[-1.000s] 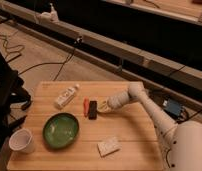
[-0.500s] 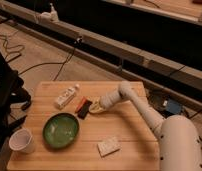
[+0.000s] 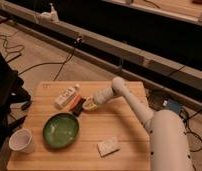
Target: Push the eraser across the table
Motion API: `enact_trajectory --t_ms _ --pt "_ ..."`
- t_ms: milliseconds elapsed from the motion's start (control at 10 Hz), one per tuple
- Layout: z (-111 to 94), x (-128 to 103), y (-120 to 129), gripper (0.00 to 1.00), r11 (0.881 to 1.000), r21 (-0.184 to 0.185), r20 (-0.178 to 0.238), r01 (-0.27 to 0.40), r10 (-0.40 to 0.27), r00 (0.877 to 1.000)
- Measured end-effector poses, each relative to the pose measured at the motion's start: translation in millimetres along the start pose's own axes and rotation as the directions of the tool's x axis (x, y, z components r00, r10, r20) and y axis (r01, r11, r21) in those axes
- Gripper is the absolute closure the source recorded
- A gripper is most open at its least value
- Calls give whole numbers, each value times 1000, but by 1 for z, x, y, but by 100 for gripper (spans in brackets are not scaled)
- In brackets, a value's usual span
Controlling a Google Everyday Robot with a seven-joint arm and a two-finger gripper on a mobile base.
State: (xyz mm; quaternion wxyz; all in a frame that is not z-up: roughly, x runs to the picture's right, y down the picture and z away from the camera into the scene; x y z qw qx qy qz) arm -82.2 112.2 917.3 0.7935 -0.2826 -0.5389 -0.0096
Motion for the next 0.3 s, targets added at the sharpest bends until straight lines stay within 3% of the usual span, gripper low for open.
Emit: enact_trajectory --t_ms 300 --pt "13 -9 -9 100 999 -13 13 29 -28 1000"
